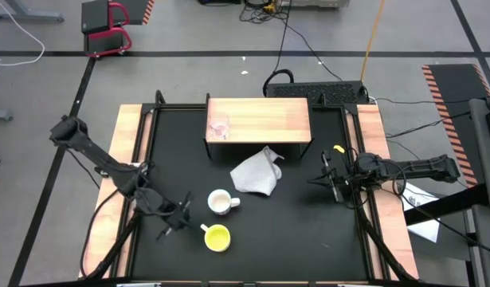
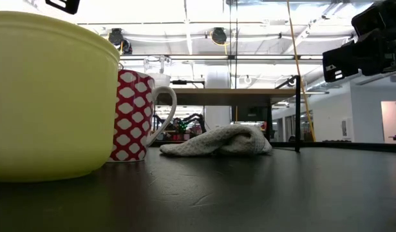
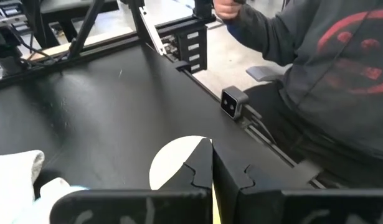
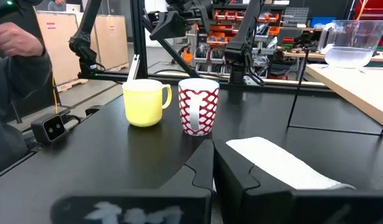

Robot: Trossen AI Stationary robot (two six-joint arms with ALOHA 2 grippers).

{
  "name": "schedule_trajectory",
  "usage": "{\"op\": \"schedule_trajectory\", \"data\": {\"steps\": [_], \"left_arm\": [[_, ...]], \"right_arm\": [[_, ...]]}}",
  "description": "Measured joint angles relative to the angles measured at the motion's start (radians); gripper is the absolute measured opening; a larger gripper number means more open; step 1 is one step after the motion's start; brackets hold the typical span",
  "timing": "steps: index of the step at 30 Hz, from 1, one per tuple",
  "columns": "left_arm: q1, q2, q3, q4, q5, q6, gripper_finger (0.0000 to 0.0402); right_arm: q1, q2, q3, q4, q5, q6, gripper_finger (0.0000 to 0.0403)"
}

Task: Stack small to large cups/mugs on shelf
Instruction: Put the yellow mug on the shelf

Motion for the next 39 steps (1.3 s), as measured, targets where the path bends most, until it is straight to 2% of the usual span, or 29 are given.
{"op": "schedule_trajectory", "data": {"steps": [11, 19, 28, 31, 35, 39], "left_arm": [[0.045, 0.060, 0.000, 0.041, -0.007, -0.047, 0.0005], [0.083, 0.064, 0.018, 0.060, 0.046, -0.028, 0.0056], [0.088, 0.090, 0.114, -0.074, 0.067, -0.012, 0.0123], [0.088, 0.117, 0.139, -0.103, 0.074, 0.000, 0.0130], [0.095, 0.155, 0.166, -0.102, 0.147, 0.014, 0.0131], [0.112, 0.199, 0.206, -0.118, 0.178, 0.024, 0.0131]], "right_arm": [[0.000, 0.000, 0.000, 0.000, 0.000, 0.000, 0.0000], [0.000, 0.000, 0.000, 0.000, 0.000, 0.002, 0.0000], [0.000, 0.000, 0.000, 0.000, 0.000, 0.019, 0.0000], [0.000, 0.000, 0.000, 0.000, 0.000, 0.019, 0.0000], [0.000, 0.000, 0.000, 0.000, 0.000, 0.019, 0.0000], [0.000, 0.000, 0.000, 0.000, 0.000, 0.019, 0.0000]]}}
